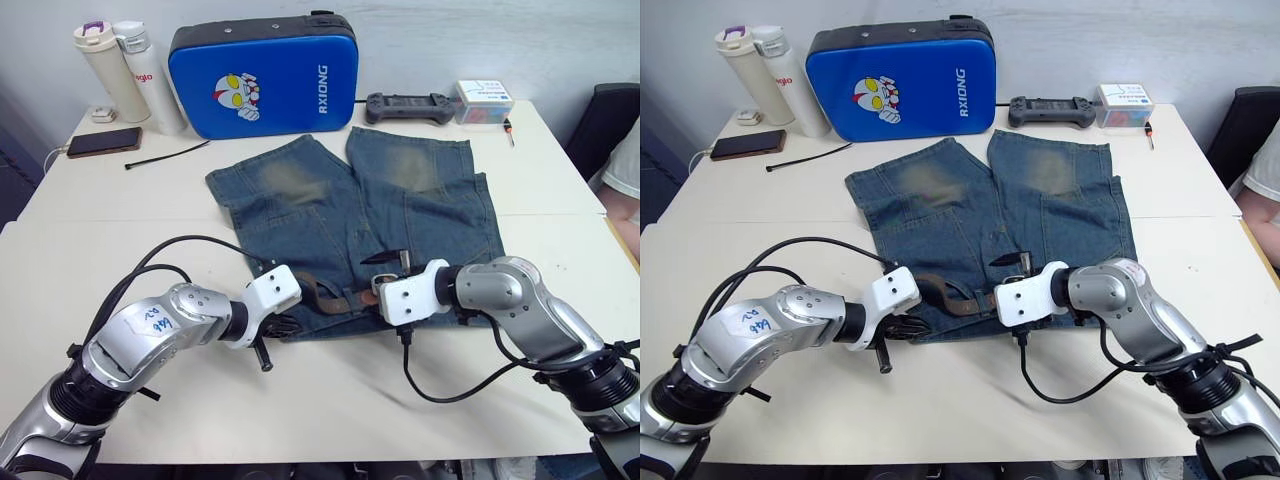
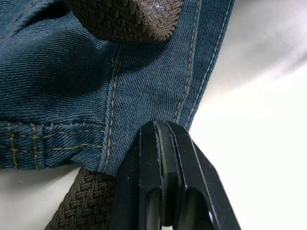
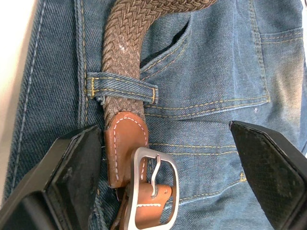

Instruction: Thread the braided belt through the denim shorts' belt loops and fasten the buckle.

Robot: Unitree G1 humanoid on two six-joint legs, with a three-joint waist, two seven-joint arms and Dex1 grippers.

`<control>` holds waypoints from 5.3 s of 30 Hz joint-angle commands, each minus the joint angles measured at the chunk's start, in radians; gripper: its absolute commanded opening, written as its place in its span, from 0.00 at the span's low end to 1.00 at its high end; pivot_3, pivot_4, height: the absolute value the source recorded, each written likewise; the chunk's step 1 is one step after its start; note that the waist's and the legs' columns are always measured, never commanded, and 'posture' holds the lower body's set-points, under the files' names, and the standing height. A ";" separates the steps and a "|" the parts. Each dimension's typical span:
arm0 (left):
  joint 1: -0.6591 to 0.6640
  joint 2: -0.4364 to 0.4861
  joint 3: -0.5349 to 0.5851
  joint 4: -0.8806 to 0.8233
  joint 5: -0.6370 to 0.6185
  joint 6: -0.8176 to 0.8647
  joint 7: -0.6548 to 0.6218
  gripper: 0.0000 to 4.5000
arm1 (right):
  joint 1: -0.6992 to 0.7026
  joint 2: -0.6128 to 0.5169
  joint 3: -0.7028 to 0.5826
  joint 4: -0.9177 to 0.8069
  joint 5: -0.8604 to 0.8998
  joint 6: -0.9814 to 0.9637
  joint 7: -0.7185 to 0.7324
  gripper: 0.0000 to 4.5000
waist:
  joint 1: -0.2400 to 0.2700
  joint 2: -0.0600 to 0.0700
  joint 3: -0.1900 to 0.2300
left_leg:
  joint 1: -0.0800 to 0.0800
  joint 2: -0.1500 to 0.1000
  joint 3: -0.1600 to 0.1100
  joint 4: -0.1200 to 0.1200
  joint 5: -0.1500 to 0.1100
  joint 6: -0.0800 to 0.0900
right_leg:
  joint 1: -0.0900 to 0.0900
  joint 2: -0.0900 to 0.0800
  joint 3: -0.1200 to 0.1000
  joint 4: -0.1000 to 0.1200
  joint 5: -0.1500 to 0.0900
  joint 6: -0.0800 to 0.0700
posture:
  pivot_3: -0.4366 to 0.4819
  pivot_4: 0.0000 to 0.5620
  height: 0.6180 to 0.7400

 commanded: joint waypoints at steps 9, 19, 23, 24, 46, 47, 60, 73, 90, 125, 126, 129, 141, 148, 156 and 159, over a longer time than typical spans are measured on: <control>0.033 -0.017 -0.013 0.013 0.056 0.022 -0.023 0.00 | 0.066 0.029 -0.016 -0.038 -0.108 -0.155 -0.087 0.03 | -0.001 0.000 0.000 | 0.001 0.000 0.000 0.000 0.000 0.000 | 0.001 0.000 0.000 0.000 0.000 0.000 | 0.48 0.27 1.00; 0.041 -0.033 -0.014 0.013 0.080 0.027 -0.031 0.00 | 0.051 0.051 -0.036 -0.030 -0.147 -0.168 -0.094 0.01 | -0.001 0.000 0.000 | 0.006 0.000 0.000 0.000 0.000 0.000 | 0.007 0.000 0.000 0.000 0.000 0.000 | 0.48 0.27 1.00; 0.040 -0.040 -0.018 0.013 0.085 0.028 -0.032 0.00 | 0.037 0.056 -0.035 -0.018 -0.154 -0.192 -0.102 0.01 | -0.001 0.000 0.000 | 0.006 0.000 0.000 0.000 0.000 0.000 | 0.007 0.000 0.000 0.000 0.000 0.000 | 0.48 0.27 1.00; 0.039 -0.043 -0.018 0.013 0.086 0.029 -0.032 0.00 | 0.037 0.056 -0.033 -0.009 -0.167 -0.199 -0.112 0.01 | 0.001 0.000 0.000 | 0.006 0.000 0.000 0.000 0.000 0.000 | 0.007 0.000 0.000 0.000 0.000 0.000 | 0.48 0.27 1.00; 0.047 -0.068 -0.009 -0.003 0.104 0.049 -0.029 0.00 | 0.078 0.040 -0.060 -0.102 -0.113 -0.014 0.007 0.87 | 0.002 0.000 0.000 | 0.006 0.000 -0.001 0.000 -0.001 0.000 | 0.008 0.000 -0.001 -0.001 0.000 0.000 | 0.48 0.27 1.00; 0.046 -0.069 -0.009 -0.003 0.106 0.051 -0.030 0.00 | 0.073 0.046 -0.056 -0.092 -0.124 -0.018 -0.004 0.87 | 0.002 0.000 0.000 | 0.006 0.000 -0.001 0.000 -0.001 0.000 | 0.008 0.000 -0.001 -0.001 0.000 0.000 | 0.48 0.27 1.00; 0.045 -0.075 0.000 -0.014 0.113 0.070 -0.028 0.00 | 0.001 0.109 -0.031 -0.002 -0.209 -0.054 -0.065 0.87 | 0.000 0.000 0.000 | 0.006 0.000 -0.001 0.000 0.000 0.000 | 0.008 0.000 -0.001 -0.001 0.000 0.000 | 0.48 0.27 1.00; 0.046 -0.089 0.006 -0.017 0.124 0.086 -0.027 0.00 | -0.038 0.148 -0.020 0.037 -0.249 -0.047 -0.093 0.87 | 0.001 0.000 0.000 | 0.006 0.000 -0.001 0.000 0.000 0.000 | 0.008 0.000 -0.001 -0.001 0.000 0.000 | 0.48 0.27 1.00; 0.049 -0.105 0.003 -0.018 0.132 0.097 -0.021 0.00 | -0.097 0.143 -0.032 0.071 -0.241 -0.101 -0.086 0.00 | 0.000 0.000 0.000 | 0.006 0.000 -0.001 0.000 0.000 0.000 | 0.008 0.000 -0.001 -0.001 0.000 0.000 | 0.48 0.27 1.00; 0.033 -0.050 -0.054 0.023 0.169 0.028 -0.073 0.00 | -0.126 -0.118 -0.179 0.104 -0.016 -0.125 0.052 0.00 | -0.001 0.000 0.000 | 0.006 0.000 -0.001 -0.001 -0.001 0.000 | 0.008 0.000 -0.001 -0.003 0.000 0.000 | 0.48 0.27 1.00; 0.033 -0.050 -0.054 0.023 0.170 0.027 -0.073 0.00 | -0.121 -0.106 -0.174 0.090 -0.012 -0.110 0.051 0.00 | -0.001 0.000 0.000 | 0.006 0.000 -0.001 -0.001 -0.001 0.001 | 0.008 0.000 -0.001 -0.003 0.000 0.000 | 0.48 0.27 1.00; 0.036 -0.049 -0.052 0.022 0.170 0.028 -0.072 0.00 | -0.117 -0.062 -0.161 0.047 0.004 -0.065 0.049 0.00 | -0.001 0.000 0.000 | 0.006 0.001 -0.001 -0.001 -0.001 0.000 | 0.008 0.000 -0.001 -0.002 0.000 0.000 | 0.48 0.27 1.00; 0.036 -0.057 -0.051 0.020 0.168 0.030 -0.066 0.00 | -0.096 -0.023 -0.087 -0.041 -0.064 -0.098 0.075 0.66 | -0.002 0.000 0.000 | 0.006 0.000 -0.001 -0.001 -0.001 0.000 | 0.008 0.000 -0.001 -0.002 0.000 0.000 | 0.48 0.27 1.00; 0.032 -0.060 -0.052 0.022 0.169 0.030 -0.066 0.00 | -0.095 -0.035 -0.082 -0.043 -0.060 -0.105 0.120 0.66 | -0.002 0.000 0.000 | 0.006 0.000 -0.001 -0.001 -0.001 0.000 | 0.008 0.000 -0.001 -0.002 0.000 0.000 | 0.48 0.27 1.00; 0.029 -0.067 -0.053 0.020 0.166 0.035 -0.062 0.00 | -0.075 -0.029 -0.065 -0.036 -0.089 -0.072 0.139 0.66 | -0.002 0.000 0.000 | 0.006 0.000 -0.001 -0.001 -0.001 0.000 | 0.008 0.000 -0.001 -0.002 0.000 0.000 | 0.48 0.27 1.00; 0.025 -0.069 -0.052 0.022 0.167 0.037 -0.062 0.00 | -0.076 -0.015 -0.054 -0.021 -0.121 -0.068 0.124 0.66 | -0.002 0.000 0.000 | 0.006 0.000 -0.001 -0.001 -0.001 0.000 | 0.008 0.000 -0.001 -0.002 0.000 0.000 | 0.48 0.27 1.00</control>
